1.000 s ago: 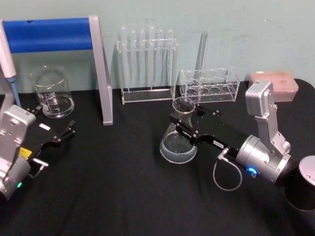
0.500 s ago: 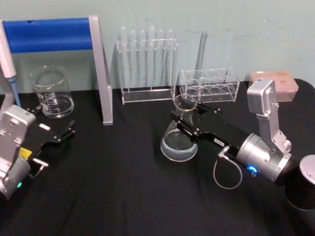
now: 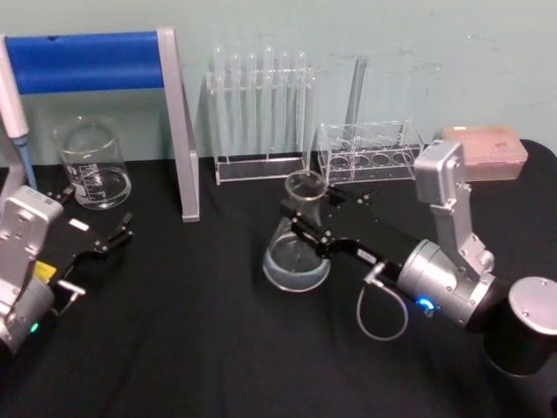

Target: Grasp the erlenmeyer flask with one hand, shake it three times, then place it back.

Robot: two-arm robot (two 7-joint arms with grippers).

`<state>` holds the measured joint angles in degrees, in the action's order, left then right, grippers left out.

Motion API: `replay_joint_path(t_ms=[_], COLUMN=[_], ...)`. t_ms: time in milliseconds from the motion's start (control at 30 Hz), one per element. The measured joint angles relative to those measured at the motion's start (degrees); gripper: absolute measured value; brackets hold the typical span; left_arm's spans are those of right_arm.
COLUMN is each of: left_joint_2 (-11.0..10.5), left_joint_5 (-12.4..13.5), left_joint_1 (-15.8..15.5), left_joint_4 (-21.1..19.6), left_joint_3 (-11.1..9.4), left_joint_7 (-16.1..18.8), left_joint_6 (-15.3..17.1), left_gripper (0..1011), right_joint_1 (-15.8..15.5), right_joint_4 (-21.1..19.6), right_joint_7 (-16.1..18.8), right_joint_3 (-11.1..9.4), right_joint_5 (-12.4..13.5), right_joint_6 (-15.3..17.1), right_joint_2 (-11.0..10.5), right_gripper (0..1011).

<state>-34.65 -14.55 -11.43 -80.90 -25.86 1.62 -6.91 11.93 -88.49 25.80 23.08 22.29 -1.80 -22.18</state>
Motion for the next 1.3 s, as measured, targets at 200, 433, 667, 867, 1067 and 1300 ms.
replay_joint_path(t_ms=[200, 433, 667, 867, 1067, 1300], left_joint_2=[0.0, 0.0, 0.0, 0.0, 0.0, 0.0], left_joint_5=[0.0, 0.0, 0.0, 0.0, 0.0, 0.0], left_joint_1=[0.0, 0.0, 0.0, 0.0, 0.0, 0.0], left_joint_4=[0.0, 0.0, 0.0, 0.0, 0.0, 0.0], left_joint_3=[0.0, 0.0, 0.0, 0.0, 0.0, 0.0], left_joint_7=[0.0, 0.0, 0.0, 0.0, 0.0, 0.0], left_joint_6=[0.0, 0.0, 0.0, 0.0, 0.0, 0.0], left_gripper=[1001, 1001, 1001, 1001, 1001, 1001], right_joint_1=[0.02, 0.14, 0.17, 0.11, 0.14, 0.47], right_joint_4=[-0.94, -1.96, -2.78, -3.33, -3.41, -2.39], right_joint_7=[1.17, 2.75, 3.72, 4.51, 4.54, 2.5], right_joint_3=[1.98, 4.32, 5.75, 6.97, 7.36, 6.01], right_joint_5=[-0.23, -0.25, 0.06, 0.36, 0.62, 0.57], right_joint_6=[0.5, 0.92, 0.97, 0.9, 0.7, 0.13], right_joint_2=[0.46, 0.62, 0.57, 0.33, 0.17, 0.29], right_gripper=[449, 449, 449, 449, 449, 449])
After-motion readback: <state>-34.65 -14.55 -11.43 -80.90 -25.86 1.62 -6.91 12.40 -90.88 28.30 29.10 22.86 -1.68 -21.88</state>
